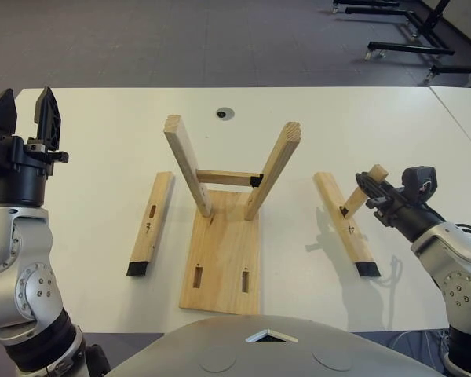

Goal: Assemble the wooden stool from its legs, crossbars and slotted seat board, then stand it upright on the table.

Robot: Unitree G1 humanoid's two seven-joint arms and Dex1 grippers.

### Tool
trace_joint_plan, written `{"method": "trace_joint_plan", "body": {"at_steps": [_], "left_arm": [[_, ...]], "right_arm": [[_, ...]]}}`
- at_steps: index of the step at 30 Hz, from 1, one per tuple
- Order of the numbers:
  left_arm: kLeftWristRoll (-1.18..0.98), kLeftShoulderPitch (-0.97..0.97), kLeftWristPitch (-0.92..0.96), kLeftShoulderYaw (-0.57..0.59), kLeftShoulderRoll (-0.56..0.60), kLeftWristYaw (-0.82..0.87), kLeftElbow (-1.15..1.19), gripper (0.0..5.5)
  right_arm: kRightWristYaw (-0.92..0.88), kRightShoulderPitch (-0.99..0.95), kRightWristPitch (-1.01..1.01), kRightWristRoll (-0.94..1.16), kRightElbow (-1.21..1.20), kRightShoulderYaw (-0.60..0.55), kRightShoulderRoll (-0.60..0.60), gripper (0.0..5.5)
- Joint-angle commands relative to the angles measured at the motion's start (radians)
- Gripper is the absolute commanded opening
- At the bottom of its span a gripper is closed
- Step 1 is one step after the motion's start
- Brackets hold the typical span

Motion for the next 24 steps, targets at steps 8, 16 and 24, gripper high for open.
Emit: {"method": "trace_joint_plan", "body": {"at_steps": [8,16,24], "left_arm": [[0.008,-0.052,-0.008,-0.044,0.050,-0.011,0.058,2.63],[0.018,-0.064,-0.029,-0.063,0.060,-0.015,0.085,2.63],[0.037,-0.075,-0.042,-0.078,0.072,-0.021,0.101,2.63]], "right_arm": [[0.001,0.034,-0.082,-0.072,0.093,0.059,0.074,0.39],[-0.013,-0.020,-0.129,-0.094,0.118,0.070,0.102,0.39],[-0.036,-0.089,-0.137,-0.103,0.130,0.074,0.120,0.39]]}}
